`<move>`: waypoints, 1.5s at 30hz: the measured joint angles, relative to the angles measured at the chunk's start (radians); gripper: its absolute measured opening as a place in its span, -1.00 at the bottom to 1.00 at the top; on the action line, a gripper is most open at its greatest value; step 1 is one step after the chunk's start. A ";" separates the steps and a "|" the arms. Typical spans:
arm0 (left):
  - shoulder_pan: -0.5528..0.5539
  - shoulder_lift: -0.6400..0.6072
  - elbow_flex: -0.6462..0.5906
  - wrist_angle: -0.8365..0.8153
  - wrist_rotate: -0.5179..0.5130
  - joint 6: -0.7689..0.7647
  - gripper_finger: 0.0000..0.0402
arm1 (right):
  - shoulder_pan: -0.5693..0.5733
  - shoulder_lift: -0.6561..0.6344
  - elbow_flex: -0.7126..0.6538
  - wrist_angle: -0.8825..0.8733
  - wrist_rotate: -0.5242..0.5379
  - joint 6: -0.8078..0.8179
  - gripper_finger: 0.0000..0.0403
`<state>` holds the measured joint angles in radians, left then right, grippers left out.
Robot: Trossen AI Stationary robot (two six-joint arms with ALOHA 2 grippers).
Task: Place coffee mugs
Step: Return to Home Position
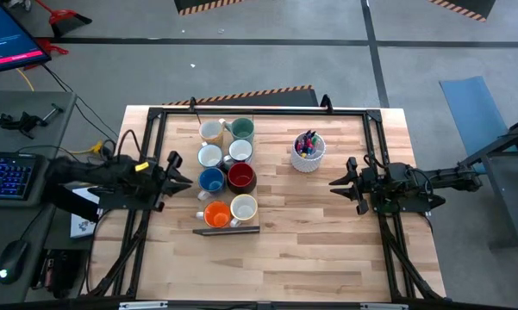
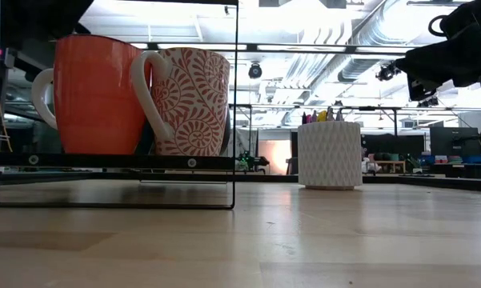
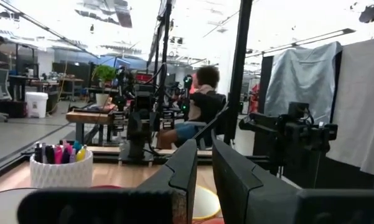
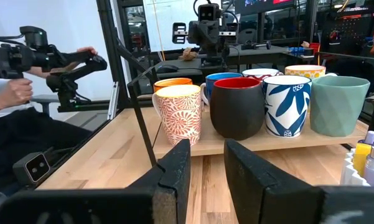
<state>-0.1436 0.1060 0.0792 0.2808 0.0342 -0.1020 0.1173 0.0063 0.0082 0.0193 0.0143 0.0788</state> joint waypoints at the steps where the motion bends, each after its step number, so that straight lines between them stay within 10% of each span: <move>1: 0.008 -0.008 0.000 -0.008 0.010 0.000 -0.81 | 0.000 0.000 0.000 0.000 0.000 0.000 -0.60; 45: 0.059 -0.073 -0.067 -0.253 0.079 0.011 -0.81 | 0.000 0.000 0.000 0.000 0.000 0.000 -0.60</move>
<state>-0.0849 0.0333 0.0119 0.0273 0.1131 -0.0907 0.1177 0.0063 0.0082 0.0189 0.0143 0.0784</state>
